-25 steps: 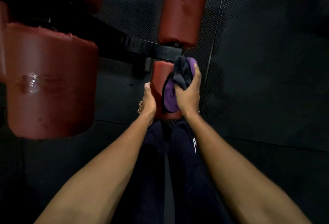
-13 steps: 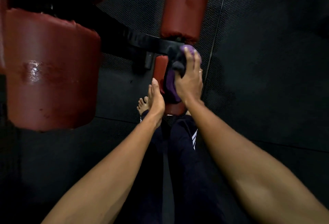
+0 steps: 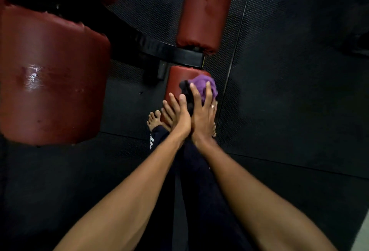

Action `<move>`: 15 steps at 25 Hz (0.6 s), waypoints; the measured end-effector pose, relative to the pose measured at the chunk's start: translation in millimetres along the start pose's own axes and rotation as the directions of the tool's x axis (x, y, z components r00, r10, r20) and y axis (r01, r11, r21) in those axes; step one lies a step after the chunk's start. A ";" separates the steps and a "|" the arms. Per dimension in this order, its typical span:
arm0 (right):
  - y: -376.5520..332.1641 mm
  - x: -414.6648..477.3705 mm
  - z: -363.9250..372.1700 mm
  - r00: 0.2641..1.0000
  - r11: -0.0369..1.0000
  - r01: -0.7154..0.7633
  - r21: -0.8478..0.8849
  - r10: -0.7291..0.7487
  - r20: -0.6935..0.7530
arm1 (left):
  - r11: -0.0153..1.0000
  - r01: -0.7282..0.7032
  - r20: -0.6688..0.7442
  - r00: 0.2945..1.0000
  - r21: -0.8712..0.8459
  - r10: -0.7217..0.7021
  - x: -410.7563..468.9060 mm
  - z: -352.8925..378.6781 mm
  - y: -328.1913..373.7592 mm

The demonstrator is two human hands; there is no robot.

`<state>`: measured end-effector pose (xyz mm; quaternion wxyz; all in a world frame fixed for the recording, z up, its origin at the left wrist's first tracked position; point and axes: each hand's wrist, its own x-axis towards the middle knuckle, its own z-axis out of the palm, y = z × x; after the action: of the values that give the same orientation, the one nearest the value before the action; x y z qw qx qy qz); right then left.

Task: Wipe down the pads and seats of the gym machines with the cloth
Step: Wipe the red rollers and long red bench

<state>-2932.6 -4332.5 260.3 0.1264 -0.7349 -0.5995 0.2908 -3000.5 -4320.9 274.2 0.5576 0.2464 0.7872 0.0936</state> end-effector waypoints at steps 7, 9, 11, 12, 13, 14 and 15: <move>0.7 9.6 -8.7 0.949 0.927 -0.313 0.207 0.310 0.049 | 0.984 -0.042 0.080 0.995 -0.171 0.056 43.7 -25.5 -20.8; -0.3 -37.3 -2.0 0.943 0.935 -0.314 0.162 0.287 0.169 | 0.981 0.048 0.107 0.994 -0.190 -0.028 82.3 -22.9 -54.5; -2.0 -70.1 1.1 0.955 0.965 -0.232 0.122 0.203 0.215 | 0.992 0.033 0.067 0.997 -0.119 -0.025 54.8 -20.8 -31.4; -5.2 -70.9 -1.7 0.969 0.982 -0.165 0.095 0.143 0.201 | 0.996 0.020 0.043 0.999 -0.084 -0.017 27.9 -22.8 -9.1; -8.9 -60.4 -5.6 0.980 0.990 -0.104 0.100 0.084 0.179 | 0.999 -0.005 0.011 1.000 -0.052 0.006 8.5 -23.2 3.4; -12.0 -41.0 -9.2 0.987 0.991 -0.065 0.118 0.046 0.156 | 1.000 -0.010 -0.002 1.000 -0.017 0.010 2.8 -18.0 6.1; -13.2 -17.8 -13.2 0.992 0.994 -0.011 0.112 -0.003 0.127 | 0.999 -0.029 0.002 1.000 0.021 0.029 0.1 -13.4 4.7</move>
<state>-2937.6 -4344.1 282.8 0.1285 -0.7078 -0.5876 0.3704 -3011.6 -4315.1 281.0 0.5540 0.2637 0.7841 0.0934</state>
